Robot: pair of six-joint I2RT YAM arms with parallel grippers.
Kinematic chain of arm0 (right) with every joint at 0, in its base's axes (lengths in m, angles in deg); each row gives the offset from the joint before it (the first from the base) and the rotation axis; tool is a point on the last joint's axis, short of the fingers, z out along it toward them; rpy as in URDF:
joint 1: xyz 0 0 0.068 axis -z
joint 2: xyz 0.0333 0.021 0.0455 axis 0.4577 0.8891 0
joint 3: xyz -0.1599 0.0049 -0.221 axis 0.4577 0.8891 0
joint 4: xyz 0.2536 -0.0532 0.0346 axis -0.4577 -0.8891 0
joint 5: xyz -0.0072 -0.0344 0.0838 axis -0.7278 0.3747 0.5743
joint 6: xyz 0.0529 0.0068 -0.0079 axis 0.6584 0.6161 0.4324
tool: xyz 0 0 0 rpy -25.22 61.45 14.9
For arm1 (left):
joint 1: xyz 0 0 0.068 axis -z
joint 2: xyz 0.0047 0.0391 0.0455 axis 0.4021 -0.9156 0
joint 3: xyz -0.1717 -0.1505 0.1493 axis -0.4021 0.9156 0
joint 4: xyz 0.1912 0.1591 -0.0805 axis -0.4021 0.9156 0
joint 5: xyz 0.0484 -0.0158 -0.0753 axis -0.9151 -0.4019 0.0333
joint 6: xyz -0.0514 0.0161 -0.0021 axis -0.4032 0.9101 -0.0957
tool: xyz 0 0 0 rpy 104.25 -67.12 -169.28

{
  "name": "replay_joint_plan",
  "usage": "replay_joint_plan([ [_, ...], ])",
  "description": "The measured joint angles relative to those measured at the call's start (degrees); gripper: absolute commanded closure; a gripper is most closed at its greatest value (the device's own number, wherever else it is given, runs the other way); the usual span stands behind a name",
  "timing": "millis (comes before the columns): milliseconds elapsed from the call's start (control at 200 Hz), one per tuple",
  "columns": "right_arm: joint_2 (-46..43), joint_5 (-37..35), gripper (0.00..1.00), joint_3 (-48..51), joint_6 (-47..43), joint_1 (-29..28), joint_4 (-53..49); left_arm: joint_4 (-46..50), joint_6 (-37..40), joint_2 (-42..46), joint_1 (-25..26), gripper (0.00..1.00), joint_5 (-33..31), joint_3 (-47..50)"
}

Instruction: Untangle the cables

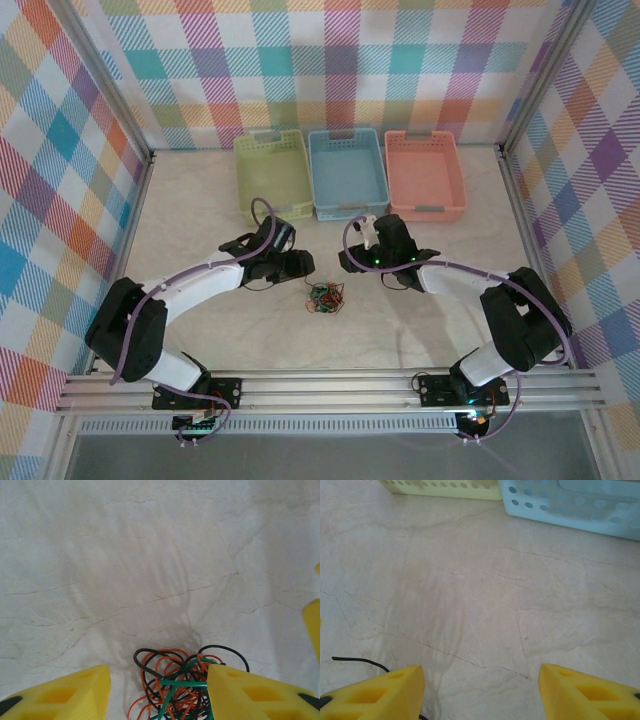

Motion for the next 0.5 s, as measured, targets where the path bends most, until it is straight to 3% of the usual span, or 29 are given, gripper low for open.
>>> replay_joint_plan([
  [360, 0.00, -0.98, 0.38, 0.00, 0.09, 0.00, -0.02, -0.26, 0.00, -6.14, 0.42, 0.50, 0.26, -1.38],
  [500, 0.00, -1.22, 0.38, 0.00, 0.09, 0.00, -0.02, -0.15, -0.04, -8.11, 1.49, 0.57, 0.31, -2.03],
])
